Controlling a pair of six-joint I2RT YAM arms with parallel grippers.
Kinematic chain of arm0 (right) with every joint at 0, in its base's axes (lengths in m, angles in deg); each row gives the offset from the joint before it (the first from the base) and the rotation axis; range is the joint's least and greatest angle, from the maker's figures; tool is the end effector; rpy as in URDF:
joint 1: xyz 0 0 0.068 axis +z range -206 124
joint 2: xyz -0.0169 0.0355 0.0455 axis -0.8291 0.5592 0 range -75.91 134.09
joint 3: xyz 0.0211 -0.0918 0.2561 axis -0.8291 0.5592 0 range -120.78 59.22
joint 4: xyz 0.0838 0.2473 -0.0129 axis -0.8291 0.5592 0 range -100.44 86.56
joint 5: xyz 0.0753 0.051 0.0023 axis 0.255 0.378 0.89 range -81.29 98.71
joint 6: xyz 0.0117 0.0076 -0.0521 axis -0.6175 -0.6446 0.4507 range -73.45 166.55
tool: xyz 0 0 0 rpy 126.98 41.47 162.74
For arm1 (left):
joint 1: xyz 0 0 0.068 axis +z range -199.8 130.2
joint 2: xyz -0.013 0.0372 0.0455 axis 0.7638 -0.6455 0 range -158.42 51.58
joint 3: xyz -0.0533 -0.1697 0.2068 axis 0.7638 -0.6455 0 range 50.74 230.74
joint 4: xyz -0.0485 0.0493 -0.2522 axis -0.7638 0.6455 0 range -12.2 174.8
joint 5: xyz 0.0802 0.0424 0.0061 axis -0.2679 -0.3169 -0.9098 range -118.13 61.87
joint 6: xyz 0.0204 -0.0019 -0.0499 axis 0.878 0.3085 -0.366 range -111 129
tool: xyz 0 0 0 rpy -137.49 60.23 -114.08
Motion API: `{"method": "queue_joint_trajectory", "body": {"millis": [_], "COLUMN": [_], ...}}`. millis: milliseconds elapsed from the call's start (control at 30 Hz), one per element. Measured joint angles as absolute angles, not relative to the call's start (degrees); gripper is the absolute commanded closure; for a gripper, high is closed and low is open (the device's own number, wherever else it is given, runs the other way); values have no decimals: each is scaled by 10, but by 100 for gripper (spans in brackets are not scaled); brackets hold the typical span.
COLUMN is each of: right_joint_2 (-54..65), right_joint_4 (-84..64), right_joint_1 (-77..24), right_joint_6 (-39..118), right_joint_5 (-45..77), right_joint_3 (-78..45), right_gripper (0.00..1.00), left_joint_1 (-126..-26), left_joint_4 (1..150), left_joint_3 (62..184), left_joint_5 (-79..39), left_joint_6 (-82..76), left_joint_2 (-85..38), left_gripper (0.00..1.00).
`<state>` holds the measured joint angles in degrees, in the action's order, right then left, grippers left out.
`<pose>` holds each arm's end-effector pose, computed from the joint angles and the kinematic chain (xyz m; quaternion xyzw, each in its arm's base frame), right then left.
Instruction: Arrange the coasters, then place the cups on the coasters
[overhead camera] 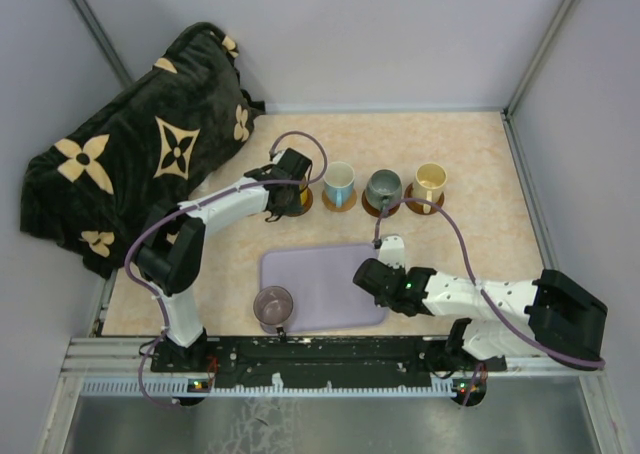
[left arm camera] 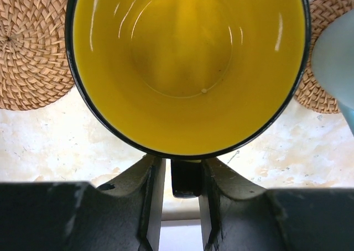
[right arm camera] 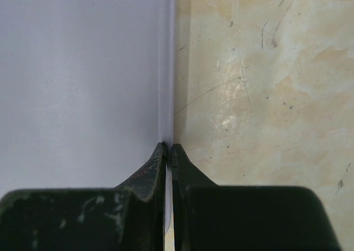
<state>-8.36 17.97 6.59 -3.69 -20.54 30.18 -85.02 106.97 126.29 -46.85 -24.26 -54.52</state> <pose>0.1027 0.1601 0.1553 -0.0518 0.9480 0.0244 0.3132 0.3244 -0.2150 0.2011 -0.0261 0.9530 -0.0152 0.3014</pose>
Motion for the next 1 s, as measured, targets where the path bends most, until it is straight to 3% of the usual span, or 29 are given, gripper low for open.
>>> {"method": "queue_joint_trajectory", "body": {"millis": [467,700,1000], "right_joint_2": [-87,-90,-100], "right_joint_4": [182,184,193], "right_joint_1": [69,69,73], "right_joint_6": [-47,-53,-70], "right_joint_5": [-204,-203,-198], "right_joint_3": [303,303,307], "right_gripper": [100,99,92], "left_joint_1": [-850,-850,-850], "left_joint_4": [1074,1074,1078], "left_joint_3": [1249,1245,1234], "left_joint_5": [-476,-475,-460], "left_joint_6": [-243,-242,-240], "left_joint_2": [-536,-515,-461], "left_gripper": [64,32,21]}}
